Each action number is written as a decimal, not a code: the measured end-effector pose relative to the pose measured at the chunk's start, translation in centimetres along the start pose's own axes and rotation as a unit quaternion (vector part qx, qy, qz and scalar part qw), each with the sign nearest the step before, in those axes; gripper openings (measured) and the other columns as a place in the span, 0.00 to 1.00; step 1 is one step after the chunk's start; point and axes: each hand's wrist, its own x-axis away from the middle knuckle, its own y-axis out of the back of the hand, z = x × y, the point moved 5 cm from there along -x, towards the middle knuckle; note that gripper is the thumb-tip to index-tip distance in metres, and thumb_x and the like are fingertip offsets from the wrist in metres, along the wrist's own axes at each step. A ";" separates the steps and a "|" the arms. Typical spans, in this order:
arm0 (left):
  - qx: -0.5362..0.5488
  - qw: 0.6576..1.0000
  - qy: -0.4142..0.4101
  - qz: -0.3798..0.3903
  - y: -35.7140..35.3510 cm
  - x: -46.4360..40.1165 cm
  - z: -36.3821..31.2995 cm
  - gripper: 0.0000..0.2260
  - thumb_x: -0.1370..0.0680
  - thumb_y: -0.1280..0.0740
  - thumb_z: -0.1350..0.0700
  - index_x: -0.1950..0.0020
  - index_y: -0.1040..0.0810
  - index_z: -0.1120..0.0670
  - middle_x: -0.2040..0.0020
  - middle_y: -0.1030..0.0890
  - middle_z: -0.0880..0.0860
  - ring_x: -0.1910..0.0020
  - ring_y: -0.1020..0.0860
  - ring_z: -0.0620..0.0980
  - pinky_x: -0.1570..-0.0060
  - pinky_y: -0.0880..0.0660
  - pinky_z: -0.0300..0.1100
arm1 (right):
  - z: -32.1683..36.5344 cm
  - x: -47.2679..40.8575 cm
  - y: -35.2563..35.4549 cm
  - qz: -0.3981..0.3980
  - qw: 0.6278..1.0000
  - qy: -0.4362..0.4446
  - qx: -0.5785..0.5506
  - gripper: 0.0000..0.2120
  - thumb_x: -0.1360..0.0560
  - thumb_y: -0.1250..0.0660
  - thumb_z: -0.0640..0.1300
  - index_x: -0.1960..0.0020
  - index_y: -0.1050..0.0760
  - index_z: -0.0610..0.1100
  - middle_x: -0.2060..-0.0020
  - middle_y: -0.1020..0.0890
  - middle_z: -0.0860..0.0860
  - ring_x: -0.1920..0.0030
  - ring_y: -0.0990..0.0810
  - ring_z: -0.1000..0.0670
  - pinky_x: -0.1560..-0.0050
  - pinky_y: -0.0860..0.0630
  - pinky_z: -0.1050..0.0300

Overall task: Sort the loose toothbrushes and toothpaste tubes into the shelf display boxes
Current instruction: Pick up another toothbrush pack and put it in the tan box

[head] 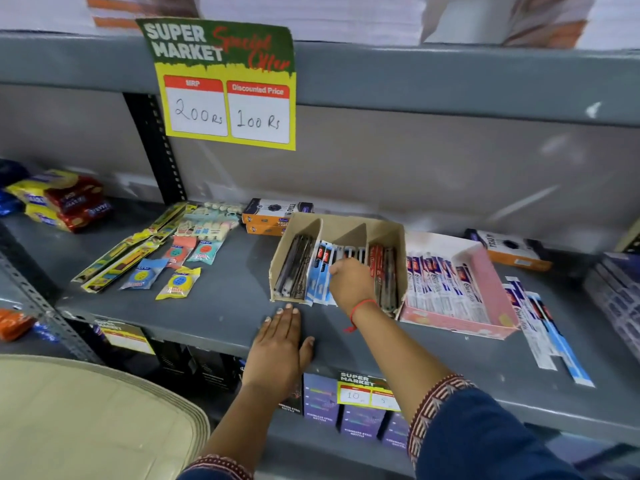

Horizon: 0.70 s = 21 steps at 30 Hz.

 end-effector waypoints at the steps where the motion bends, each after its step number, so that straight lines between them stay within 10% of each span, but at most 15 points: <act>1: 0.000 1.000 0.005 0.010 -0.2 0.1 -0.2 0.25 0.20 0.44 0.48 0.28 0.42 0.62 0.27 0.38 0.61 0.28 0.40 0.57 0.28 0.51 0.46 | -0.2 0.5 0.6 -0.011 0.999 0.012 -0.032 0.10 0.31 0.44 0.27 0.64 0.25 0.33 0.64 0.23 0.37 0.59 0.25 0.41 0.56 0.26 0.54; 5: 0.004 1.000 0.003 0.008 -1.2 0.7 -2.3 0.34 0.22 0.61 0.39 0.30 0.39 0.64 0.29 0.34 0.63 0.29 0.37 0.59 0.29 0.48 0.49 | -1.4 2.2 3.6 -0.110 0.988 0.049 -0.092 0.18 0.31 0.44 0.25 0.58 0.18 0.38 0.59 0.17 0.34 0.58 0.19 0.36 0.53 0.20 0.49; 21: -0.021 0.977 -0.173 0.120 -7.0 -0.6 -16.8 0.30 0.20 0.57 0.40 0.25 0.57 0.58 0.23 0.53 0.56 0.25 0.55 0.51 0.34 0.66 0.39 | -18.8 8.0 17.1 -0.349 0.927 -0.137 0.009 0.15 0.27 0.42 0.30 0.48 0.19 0.35 0.50 0.18 0.33 0.49 0.21 0.34 0.52 0.25 0.46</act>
